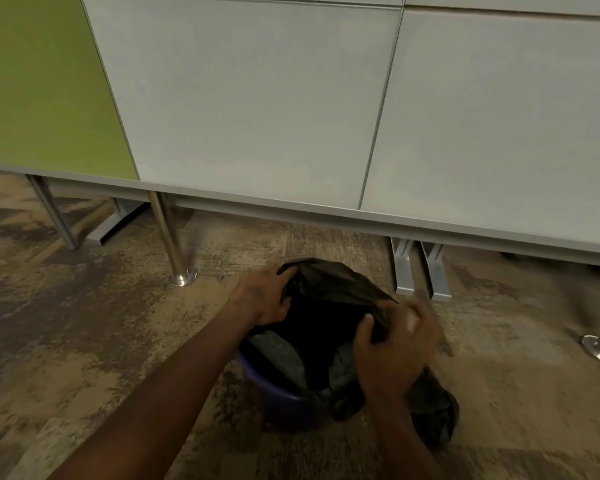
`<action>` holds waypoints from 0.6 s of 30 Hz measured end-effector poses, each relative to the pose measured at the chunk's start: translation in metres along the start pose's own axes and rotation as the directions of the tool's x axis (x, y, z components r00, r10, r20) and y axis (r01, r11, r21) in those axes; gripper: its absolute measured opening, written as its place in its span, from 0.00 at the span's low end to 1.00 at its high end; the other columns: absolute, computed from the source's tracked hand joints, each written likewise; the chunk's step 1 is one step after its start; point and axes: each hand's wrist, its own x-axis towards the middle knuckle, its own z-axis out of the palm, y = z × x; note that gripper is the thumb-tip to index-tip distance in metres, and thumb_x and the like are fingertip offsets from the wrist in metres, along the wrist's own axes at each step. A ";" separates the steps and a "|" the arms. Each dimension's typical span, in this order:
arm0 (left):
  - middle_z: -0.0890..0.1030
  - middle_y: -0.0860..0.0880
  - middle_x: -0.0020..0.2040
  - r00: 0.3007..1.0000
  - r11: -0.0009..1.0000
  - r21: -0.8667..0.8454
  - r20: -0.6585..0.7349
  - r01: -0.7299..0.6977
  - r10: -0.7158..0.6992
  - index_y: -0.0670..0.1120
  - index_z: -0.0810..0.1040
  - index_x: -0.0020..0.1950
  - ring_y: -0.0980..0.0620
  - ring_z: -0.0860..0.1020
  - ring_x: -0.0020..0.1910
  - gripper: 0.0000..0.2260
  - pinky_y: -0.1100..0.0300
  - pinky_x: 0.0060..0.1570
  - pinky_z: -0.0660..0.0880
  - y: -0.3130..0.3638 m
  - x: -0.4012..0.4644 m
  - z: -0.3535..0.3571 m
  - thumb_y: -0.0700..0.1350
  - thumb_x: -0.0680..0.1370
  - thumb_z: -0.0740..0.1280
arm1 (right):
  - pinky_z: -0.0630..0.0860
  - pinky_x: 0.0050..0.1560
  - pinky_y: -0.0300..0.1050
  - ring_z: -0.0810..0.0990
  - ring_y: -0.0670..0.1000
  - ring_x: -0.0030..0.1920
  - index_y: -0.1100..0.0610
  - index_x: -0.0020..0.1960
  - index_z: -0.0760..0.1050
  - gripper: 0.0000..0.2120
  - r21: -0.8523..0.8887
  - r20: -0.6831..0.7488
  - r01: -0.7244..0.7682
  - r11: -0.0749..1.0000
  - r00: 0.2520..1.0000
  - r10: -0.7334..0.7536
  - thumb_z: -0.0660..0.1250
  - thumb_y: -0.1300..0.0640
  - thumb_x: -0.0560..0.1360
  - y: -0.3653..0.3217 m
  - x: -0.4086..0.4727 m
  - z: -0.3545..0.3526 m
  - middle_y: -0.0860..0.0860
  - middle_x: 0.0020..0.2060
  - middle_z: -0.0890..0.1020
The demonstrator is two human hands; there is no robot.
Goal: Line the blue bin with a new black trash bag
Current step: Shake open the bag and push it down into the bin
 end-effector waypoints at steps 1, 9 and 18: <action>0.74 0.44 0.70 1.000 1.000 0.015 0.000 0.000 0.000 0.54 0.59 0.81 0.39 0.79 0.62 0.31 0.47 0.57 0.76 0.001 0.004 0.003 0.58 0.79 0.61 | 0.67 0.71 0.63 0.69 0.61 0.71 0.50 0.54 0.80 0.10 -0.018 0.102 0.090 0.996 0.991 -0.087 0.72 0.52 0.74 -0.007 0.014 0.013 0.56 0.66 0.75; 0.72 0.41 0.67 0.997 0.997 -0.021 -0.032 0.070 -0.071 0.49 0.71 0.72 0.37 0.80 0.55 0.20 0.46 0.50 0.76 0.013 0.028 0.020 0.54 0.82 0.57 | 0.50 0.78 0.69 0.52 0.62 0.82 0.51 0.83 0.54 0.32 -0.165 0.734 0.452 0.877 0.650 -0.197 0.59 0.51 0.82 0.015 0.068 0.101 0.55 0.82 0.59; 0.73 0.42 0.64 0.984 0.992 -0.017 -0.128 0.125 -0.126 0.44 0.75 0.64 0.41 0.72 0.62 0.17 0.45 0.60 0.71 0.003 0.058 0.036 0.53 0.83 0.58 | 0.60 0.78 0.64 0.57 0.60 0.81 0.50 0.84 0.52 0.28 -0.077 0.855 0.455 0.887 0.488 -0.176 0.49 0.43 0.86 0.046 0.085 0.138 0.56 0.83 0.56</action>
